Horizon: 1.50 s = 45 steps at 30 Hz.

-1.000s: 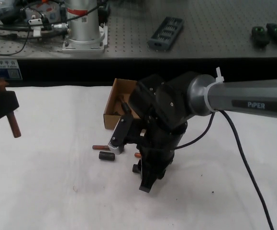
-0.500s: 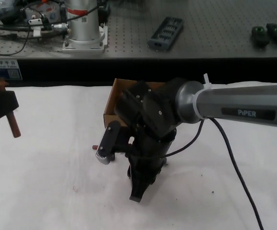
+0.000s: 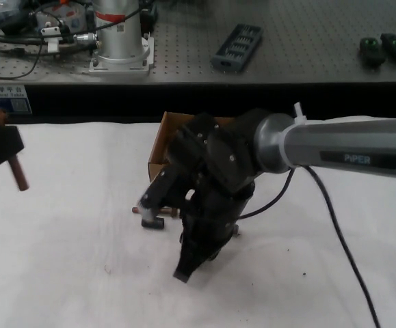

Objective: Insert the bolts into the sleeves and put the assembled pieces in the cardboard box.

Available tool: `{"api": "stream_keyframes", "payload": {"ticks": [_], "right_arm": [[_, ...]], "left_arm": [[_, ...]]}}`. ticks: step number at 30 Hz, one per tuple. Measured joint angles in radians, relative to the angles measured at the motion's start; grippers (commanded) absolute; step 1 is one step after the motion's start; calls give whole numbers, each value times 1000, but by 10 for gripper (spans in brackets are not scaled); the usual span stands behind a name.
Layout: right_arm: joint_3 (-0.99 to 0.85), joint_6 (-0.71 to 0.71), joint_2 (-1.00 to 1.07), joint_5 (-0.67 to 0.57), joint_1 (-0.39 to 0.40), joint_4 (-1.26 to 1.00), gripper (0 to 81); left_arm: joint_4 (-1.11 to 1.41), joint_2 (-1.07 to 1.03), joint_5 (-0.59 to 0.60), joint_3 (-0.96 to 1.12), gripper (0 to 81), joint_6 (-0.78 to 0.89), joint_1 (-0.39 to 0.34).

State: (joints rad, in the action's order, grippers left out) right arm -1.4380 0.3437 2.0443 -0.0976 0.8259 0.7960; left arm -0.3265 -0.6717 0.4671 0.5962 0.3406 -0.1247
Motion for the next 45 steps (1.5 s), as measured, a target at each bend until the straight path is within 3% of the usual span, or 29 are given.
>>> {"api": "stream_keyframes", "payload": {"ticks": [9, 13, 17, 30, 36, 45], "right_arm": [[310, -143, -416, -241, -117, -272, 46], [565, -238, -632, -349, -151, -475, 46], [693, -273, -727, -386, -153, -586, 46], [993, -305, -817, -443, -153, -903, 46], [1055, -289, -817, -447, -153, -1104, 46], [1056, -372, -805, -466, -153, -1191, 46]], "left_arm": [[549, -79, 103, -198, 6, 226, 0], [772, -190, 121, -205, 6, 348, -3], [924, -357, 150, -193, 6, 473, -38], [991, -651, 188, -13, 6, 681, -318], [989, -709, 210, -13, 6, 711, -351], [989, -717, 210, -13, 6, 726, -351]]}}
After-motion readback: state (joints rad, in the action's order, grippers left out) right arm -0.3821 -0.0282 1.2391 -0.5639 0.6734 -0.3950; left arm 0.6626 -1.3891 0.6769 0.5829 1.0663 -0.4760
